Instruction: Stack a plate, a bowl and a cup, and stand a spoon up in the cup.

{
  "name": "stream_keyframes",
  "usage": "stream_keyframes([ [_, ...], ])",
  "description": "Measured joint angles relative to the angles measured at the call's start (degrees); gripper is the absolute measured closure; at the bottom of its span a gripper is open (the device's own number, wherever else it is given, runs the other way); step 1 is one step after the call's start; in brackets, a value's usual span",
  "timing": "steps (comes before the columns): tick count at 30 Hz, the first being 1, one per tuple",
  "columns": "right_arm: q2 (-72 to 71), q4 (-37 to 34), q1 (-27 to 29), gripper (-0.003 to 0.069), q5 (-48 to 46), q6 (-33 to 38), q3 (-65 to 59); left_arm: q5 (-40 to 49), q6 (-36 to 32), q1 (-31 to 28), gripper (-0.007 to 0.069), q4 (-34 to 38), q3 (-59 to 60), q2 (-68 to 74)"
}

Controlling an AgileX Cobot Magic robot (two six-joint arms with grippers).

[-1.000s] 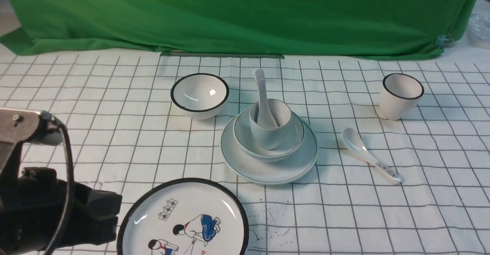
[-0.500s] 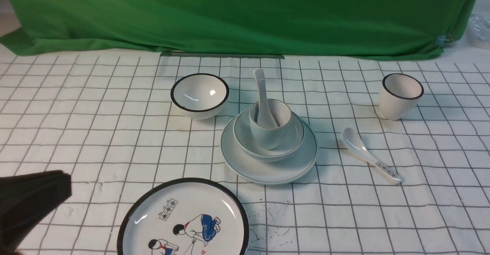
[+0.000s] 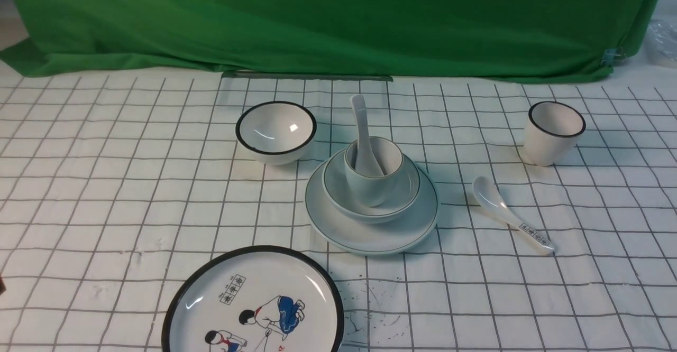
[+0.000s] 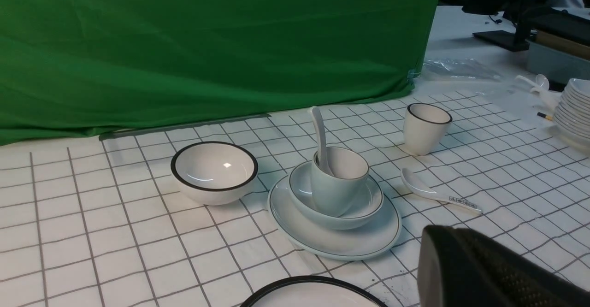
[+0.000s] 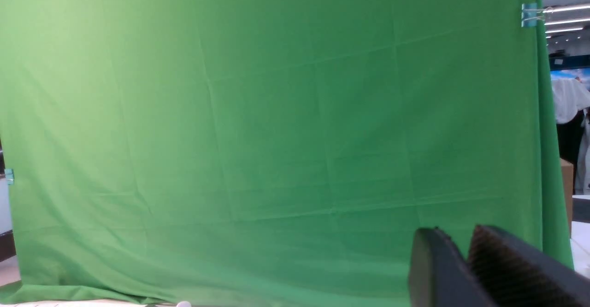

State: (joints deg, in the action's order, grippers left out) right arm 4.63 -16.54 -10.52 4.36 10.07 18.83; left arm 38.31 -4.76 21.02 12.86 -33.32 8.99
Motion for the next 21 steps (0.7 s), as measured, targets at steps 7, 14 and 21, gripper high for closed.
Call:
stream_keyframes([
  [7, 0.0, 0.0, 0.0, 0.0488, 0.0, -0.06, -0.18, 0.0, 0.0, 0.0, 0.0624, 0.01, 0.0, 0.0],
  [14, 0.0, 0.0, 0.0, 0.0473, 0.0, -0.06, -0.18, 0.0, -0.79, 0.0, 0.0624, -0.22, 0.0, 0.0],
  [21, 0.0, 0.0, 0.0, 0.0459, 0.0, -0.06, -0.18, -18.31, -4.19, -2.93, 0.0624, -3.32, 8.51, -2.16],
])
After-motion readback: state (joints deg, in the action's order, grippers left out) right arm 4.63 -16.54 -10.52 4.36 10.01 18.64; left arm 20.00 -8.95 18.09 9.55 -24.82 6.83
